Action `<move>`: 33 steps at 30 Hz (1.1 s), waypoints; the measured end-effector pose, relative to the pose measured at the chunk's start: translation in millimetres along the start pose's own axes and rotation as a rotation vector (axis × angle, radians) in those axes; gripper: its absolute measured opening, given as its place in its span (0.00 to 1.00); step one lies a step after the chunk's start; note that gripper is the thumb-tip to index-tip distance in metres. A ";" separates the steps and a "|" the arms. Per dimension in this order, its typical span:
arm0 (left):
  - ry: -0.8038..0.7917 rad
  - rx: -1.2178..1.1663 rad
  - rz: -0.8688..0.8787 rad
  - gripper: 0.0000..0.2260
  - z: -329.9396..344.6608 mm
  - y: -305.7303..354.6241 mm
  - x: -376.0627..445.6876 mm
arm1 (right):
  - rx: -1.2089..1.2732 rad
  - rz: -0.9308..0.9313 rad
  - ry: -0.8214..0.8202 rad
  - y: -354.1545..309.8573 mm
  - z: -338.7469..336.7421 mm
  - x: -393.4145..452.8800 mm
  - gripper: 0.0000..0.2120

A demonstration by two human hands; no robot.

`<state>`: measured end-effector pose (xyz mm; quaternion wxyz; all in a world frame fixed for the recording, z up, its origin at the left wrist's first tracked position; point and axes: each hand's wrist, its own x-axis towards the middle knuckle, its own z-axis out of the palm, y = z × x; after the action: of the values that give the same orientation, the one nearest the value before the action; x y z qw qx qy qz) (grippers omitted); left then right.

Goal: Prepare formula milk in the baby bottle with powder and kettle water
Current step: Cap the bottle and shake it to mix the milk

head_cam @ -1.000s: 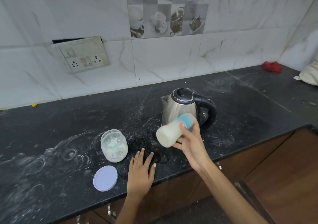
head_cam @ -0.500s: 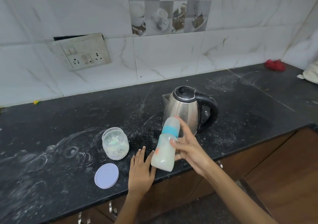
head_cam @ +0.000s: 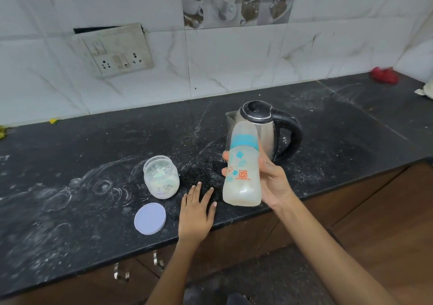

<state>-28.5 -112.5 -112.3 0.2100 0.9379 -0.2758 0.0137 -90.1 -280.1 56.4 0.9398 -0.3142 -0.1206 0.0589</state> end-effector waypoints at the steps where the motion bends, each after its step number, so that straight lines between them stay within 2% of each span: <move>1: 0.002 -0.004 0.001 0.25 -0.1 0.1 -0.2 | -0.009 0.004 -0.008 -1.0 1.9 0.6 0.47; 4: 0.004 -0.016 0.000 0.25 -0.5 0.6 -0.6 | -0.054 0.027 0.025 -1.9 5.5 0.9 0.48; 7: 0.006 0.006 -0.001 0.24 0.6 0.0 -0.2 | -0.142 0.074 0.171 1.6 8.4 2.2 0.47; 9: -0.015 0.024 -0.011 0.24 0.9 -0.7 0.4 | -0.191 0.125 0.339 5.5 11.0 4.0 0.39; 11: -0.021 0.028 -0.011 0.25 0.3 -1.0 0.2 | -0.200 0.191 0.485 8.5 11.5 2.4 0.26; 13: -0.017 0.023 -0.009 0.25 -0.7 -1.1 0.2 | -0.254 0.252 0.570 11.1 9.6 -0.5 0.21; 17: -0.017 0.016 -0.013 0.25 -0.2 0.0 1.0 | -0.429 0.296 0.593 10.6 5.2 -4.1 0.26; 20: -0.012 0.015 -0.008 0.24 0.1 -0.5 0.3 | -0.639 0.235 0.499 1.0 0.2 -9.0 0.47; 21: -0.014 0.017 -0.007 0.24 0.6 -0.9 0.1 | -0.662 0.171 0.471 -1.5 -0.4 -9.5 0.49; 23: -0.013 0.018 -0.007 0.23 0.1 -0.8 0.1 | -0.567 -0.018 0.531 -1.8 -0.4 -6.2 0.44; 25: -0.016 0.016 -0.012 0.22 -1.4 -0.2 0.3 | -0.453 -0.096 0.620 4.7 5.3 -3.7 0.38; 26: -0.015 0.010 -0.010 0.22 -0.6 -0.6 0.1 | -0.477 -0.060 0.619 9.8 6.6 -4.7 0.38; 29: -0.001 -0.033 0.021 0.24 3.0 -4.6 -0.8 | -0.596 0.149 0.436 20.2 9.7 -16.3 0.39; 31: 0.006 -0.014 0.021 0.23 3.3 -5.1 -0.5 | -0.484 0.036 0.473 13.1 8.8 -15.8 0.37; 33: 0.009 0.011 0.011 0.22 3.2 -3.9 0.7 | -0.300 -0.148 0.631 2.4 5.2 -8.4 0.35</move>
<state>-26.2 -111.2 -116.7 0.2058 0.9374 -0.2800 0.0208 -99.7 -276.7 57.4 0.8759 -0.4419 0.1457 -0.1278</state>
